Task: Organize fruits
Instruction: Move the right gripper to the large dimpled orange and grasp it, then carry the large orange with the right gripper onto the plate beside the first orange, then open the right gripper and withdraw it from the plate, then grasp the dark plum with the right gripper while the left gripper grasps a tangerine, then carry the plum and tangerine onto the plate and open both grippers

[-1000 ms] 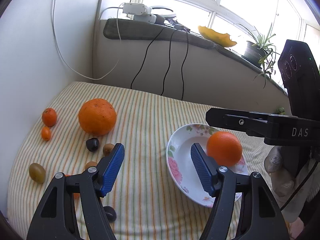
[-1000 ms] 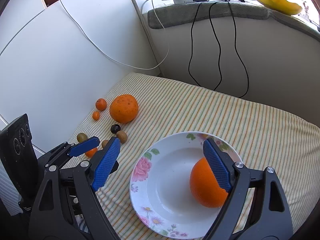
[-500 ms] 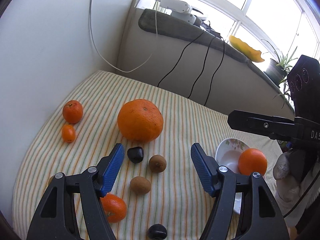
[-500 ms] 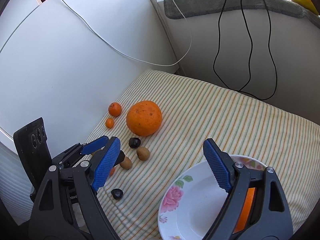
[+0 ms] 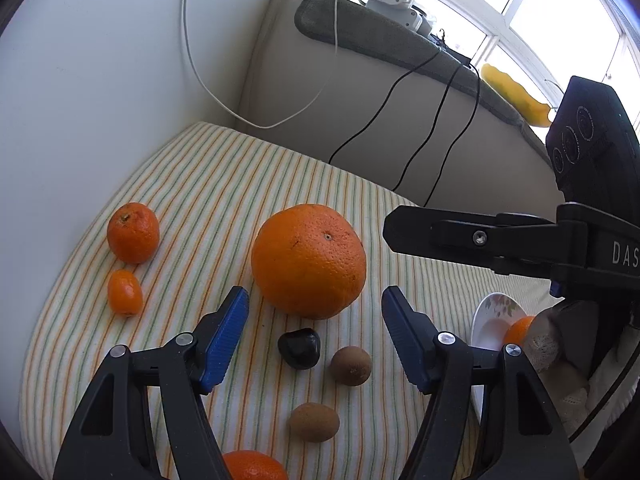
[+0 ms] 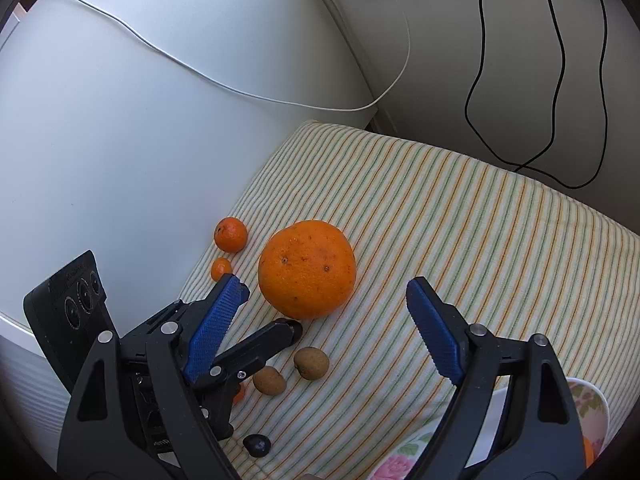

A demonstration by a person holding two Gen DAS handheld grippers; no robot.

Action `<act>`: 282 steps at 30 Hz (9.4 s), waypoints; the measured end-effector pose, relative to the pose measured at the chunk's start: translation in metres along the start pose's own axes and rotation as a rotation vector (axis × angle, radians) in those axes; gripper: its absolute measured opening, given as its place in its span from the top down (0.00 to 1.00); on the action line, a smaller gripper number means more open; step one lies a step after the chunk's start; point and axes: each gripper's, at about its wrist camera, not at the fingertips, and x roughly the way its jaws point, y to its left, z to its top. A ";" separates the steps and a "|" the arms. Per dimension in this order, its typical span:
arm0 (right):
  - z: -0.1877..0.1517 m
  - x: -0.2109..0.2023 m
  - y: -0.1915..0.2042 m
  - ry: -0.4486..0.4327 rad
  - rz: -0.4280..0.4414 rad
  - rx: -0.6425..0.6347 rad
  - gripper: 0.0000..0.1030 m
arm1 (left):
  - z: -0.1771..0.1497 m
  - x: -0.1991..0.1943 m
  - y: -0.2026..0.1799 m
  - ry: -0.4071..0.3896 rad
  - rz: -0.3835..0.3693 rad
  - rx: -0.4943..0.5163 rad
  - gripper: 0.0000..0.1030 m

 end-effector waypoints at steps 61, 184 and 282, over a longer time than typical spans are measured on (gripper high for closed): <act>0.011 0.049 0.014 0.101 0.064 0.013 0.28 | 0.001 0.007 0.002 0.012 0.007 0.009 0.37; -0.141 -0.109 0.055 -0.187 -0.079 -0.324 0.20 | -0.109 -0.109 0.025 -0.102 0.141 0.040 0.40; -0.194 -0.160 -0.039 -0.192 -0.251 -0.184 0.76 | -0.108 -0.047 -0.118 0.001 -0.165 0.262 0.65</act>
